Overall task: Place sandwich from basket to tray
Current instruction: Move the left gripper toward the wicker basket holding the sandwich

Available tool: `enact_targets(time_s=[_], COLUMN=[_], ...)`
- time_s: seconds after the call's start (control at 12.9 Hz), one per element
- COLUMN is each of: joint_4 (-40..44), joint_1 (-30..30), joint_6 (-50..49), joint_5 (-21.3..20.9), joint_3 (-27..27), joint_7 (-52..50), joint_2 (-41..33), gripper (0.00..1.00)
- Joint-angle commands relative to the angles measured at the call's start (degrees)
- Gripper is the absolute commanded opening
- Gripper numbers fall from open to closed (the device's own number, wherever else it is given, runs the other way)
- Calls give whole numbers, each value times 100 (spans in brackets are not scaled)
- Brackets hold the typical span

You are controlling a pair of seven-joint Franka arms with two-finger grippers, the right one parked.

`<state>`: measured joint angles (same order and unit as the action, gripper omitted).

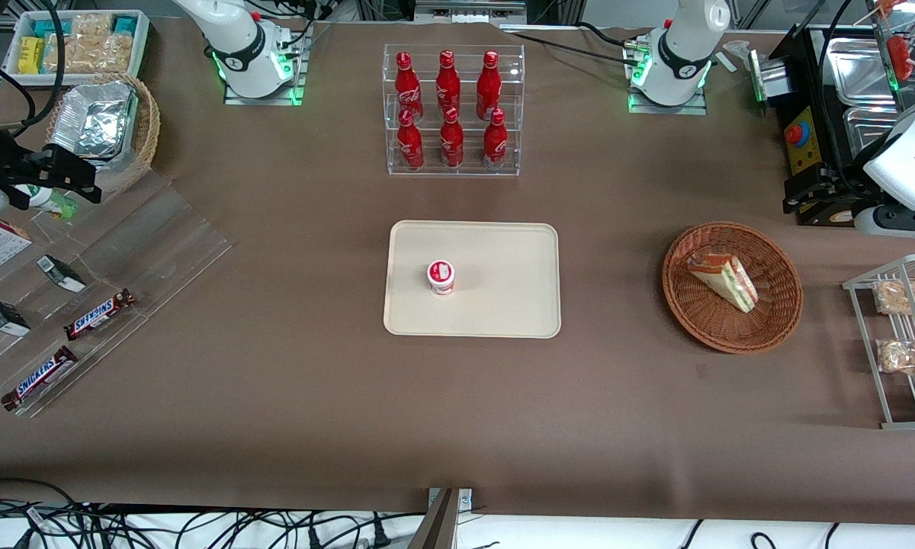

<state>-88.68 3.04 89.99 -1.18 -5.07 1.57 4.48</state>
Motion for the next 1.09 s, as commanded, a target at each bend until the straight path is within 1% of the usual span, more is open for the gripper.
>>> enact_targets(time_s=[0.0,0.39,0.47,0.62,0.85,1.01], joint_4=[9,-114,-236,-614,-1421,-1870], joint_1=[4,30,134,258,320,416], joint_6=[-17,-44,18,403,1246,1634], joint_5=[-110,-119,-119,-111,-119,-119], joint_3=[6,24,15,15,24,15], joint_7=[133,19,-103,-331,-1174,-1614], joint_2=[0,149,167,167,123,97], gripper=[100,100,100,100,100,100])
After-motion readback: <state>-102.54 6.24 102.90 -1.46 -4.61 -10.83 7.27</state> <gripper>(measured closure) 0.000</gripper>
